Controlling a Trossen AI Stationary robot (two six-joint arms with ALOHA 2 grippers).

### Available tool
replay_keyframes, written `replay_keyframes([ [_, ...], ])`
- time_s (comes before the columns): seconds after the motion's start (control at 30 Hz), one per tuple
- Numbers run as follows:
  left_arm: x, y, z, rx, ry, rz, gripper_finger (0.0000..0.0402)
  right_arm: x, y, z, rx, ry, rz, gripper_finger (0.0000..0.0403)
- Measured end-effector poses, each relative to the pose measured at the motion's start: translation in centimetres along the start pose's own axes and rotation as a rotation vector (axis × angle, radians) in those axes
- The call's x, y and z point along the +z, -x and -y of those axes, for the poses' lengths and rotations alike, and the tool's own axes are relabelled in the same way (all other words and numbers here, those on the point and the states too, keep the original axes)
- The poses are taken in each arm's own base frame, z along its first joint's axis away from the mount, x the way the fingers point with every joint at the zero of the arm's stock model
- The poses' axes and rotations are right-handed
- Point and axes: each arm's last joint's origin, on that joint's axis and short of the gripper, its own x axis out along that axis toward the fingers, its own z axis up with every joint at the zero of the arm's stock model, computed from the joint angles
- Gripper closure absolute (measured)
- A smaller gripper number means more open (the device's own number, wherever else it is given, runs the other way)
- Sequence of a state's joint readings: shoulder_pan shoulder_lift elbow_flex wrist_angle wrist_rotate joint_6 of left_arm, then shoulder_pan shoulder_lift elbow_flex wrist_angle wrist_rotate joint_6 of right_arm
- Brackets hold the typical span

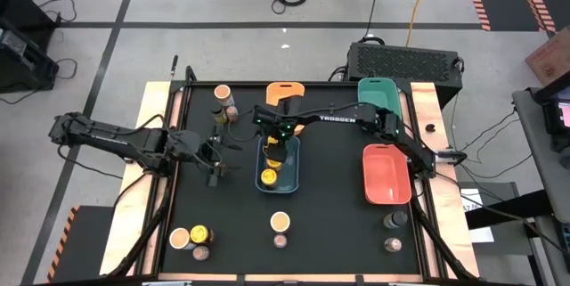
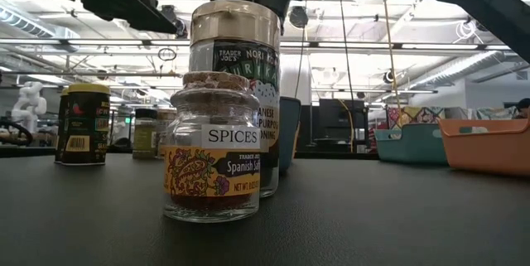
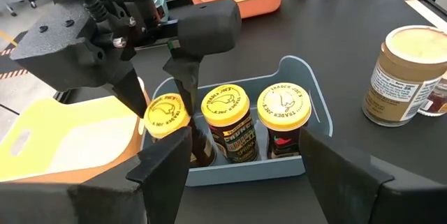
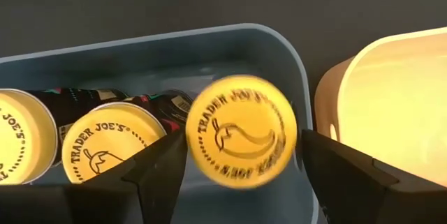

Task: Sort spices by type
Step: Put the yellow seasoning bottle into the dark blue bin

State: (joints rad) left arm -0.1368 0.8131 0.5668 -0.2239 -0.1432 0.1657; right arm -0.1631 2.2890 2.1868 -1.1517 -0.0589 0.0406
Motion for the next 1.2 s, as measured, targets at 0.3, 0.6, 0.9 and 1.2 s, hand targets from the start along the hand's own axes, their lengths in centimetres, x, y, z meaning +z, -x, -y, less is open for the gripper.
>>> replay_keyframes([
  [0.3, 0.0, 0.0, 0.0, 0.000, 0.002, -0.003, 0.0135, 0.0, 0.0, 0.0, 0.000, 0.000, -0.001, 0.0131],
  [0.6, -0.2, 0.2, 0.0, 0.000, 0.064, -0.048, 0.0135, -0.4, 0.5, 0.0, -0.003, -0.002, -0.027, 0.0131],
  [0.9, -0.1, 0.3, -0.2, 0.032, 0.150, -0.062, 0.0135, -0.8, 2.7, -0.2, -0.002, -0.008, -0.018, 0.0131],
  [1.2, 0.0, 0.8, -0.4, 0.056, 0.297, -0.135, 0.0135, -1.8, 7.6, -1.5, 0.058, -0.012, 0.036, 0.0131],
])
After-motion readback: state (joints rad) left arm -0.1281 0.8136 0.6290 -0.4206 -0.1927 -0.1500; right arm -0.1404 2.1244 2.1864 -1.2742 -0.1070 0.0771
